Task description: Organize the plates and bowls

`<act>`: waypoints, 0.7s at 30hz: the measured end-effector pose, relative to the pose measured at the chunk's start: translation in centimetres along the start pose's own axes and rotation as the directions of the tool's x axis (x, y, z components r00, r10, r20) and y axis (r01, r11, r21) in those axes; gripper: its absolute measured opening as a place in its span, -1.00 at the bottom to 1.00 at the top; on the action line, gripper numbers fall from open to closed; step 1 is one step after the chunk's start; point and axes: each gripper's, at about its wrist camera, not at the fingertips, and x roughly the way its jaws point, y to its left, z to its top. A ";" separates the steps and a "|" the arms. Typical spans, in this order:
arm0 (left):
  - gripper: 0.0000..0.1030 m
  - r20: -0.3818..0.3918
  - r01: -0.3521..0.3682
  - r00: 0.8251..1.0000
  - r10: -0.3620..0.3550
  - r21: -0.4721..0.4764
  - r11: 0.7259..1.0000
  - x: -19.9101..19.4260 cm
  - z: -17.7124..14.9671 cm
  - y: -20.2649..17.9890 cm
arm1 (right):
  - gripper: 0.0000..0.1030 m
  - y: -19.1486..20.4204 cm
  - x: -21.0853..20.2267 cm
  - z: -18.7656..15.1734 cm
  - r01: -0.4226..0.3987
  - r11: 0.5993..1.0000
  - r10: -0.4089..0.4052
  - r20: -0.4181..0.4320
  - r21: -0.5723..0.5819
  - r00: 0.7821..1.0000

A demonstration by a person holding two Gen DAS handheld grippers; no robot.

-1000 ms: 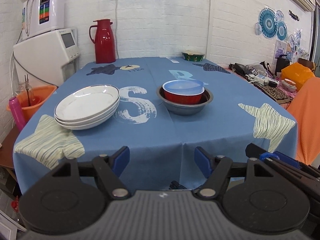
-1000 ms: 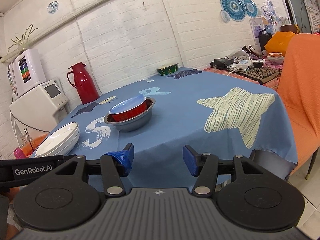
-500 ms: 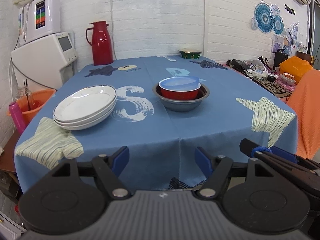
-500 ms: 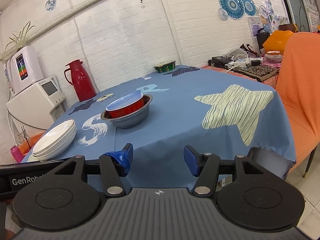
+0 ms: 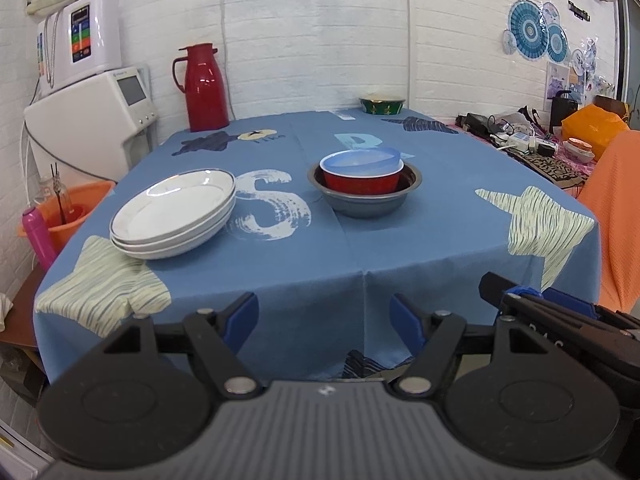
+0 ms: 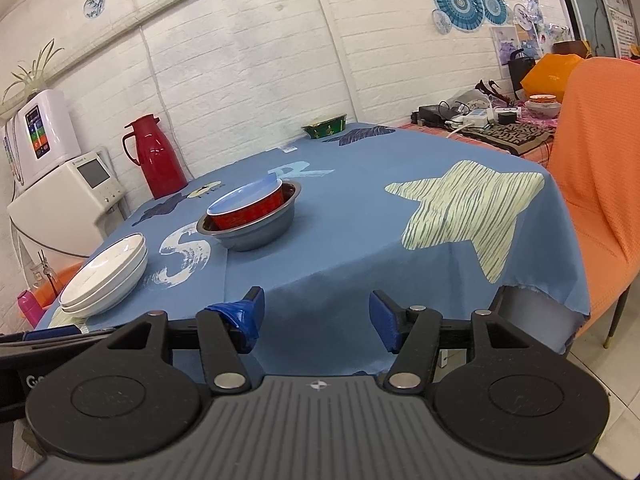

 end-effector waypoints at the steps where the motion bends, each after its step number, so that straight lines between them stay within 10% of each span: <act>1: 0.41 0.002 -0.006 1.000 0.006 -0.003 1.000 0.0 0.0 0.0 | -0.14 0.1 0.0 0.0 -0.001 1.000 0.001 -0.001 -0.002 1.000; 21: 0.86 0.067 -0.083 0.994 0.083 -0.001 0.997 -0.7 0.2 -0.2 | -0.09 -0.2 0.3 -0.2 -0.004 1.000 0.004 -0.018 0.016 1.000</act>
